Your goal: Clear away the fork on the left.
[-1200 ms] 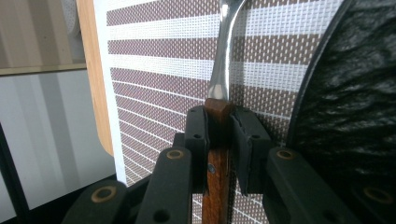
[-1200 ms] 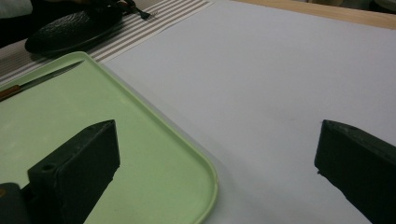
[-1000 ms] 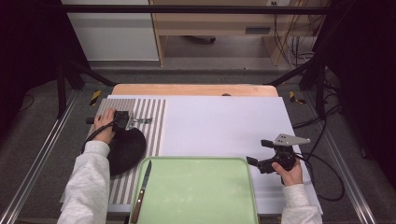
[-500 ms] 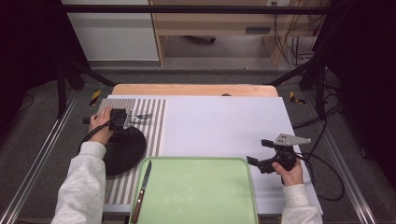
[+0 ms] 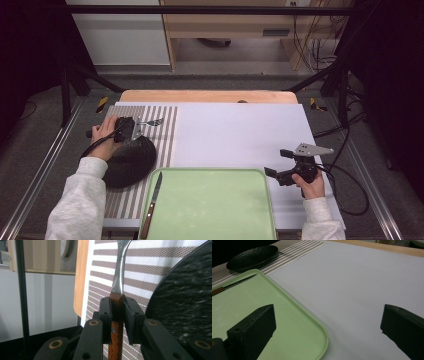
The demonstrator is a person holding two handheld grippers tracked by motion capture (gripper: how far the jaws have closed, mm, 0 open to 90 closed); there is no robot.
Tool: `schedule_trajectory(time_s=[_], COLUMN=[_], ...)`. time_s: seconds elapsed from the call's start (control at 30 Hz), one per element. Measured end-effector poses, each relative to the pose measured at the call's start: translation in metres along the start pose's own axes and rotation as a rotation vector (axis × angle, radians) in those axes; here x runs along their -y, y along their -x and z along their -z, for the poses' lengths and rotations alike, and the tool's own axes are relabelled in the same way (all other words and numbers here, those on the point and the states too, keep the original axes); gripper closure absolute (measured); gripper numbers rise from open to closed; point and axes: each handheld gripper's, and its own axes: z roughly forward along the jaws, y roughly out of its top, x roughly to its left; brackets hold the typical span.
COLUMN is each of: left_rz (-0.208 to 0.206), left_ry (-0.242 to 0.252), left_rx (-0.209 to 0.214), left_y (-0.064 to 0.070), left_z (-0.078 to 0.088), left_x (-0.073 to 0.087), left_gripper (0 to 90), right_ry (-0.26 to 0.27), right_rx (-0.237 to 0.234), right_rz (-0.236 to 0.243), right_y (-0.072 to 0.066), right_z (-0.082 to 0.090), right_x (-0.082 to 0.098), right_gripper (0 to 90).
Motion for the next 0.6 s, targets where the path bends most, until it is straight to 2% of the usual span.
schedule_trajectory(time_s=[0.2, 0.6], left_rz=[0.016, 0.071], left_ry=[-0.014, -0.004], left_rx=[-0.004, -0.004], left_y=[0.005, 0.021], left_z=[0.012, 0.032], left_x=[-0.006, -0.013], left_gripper=[76.9, 76.9], right_ry=[0.000, -0.001], right_rx=[0.000, -0.002], right_rz=[0.001, -0.002], right_y=[0.000, 0.000], right_z=[0.000, 0.000], right_x=[0.000, 0.000], right_gripper=[0.5, 0.5])
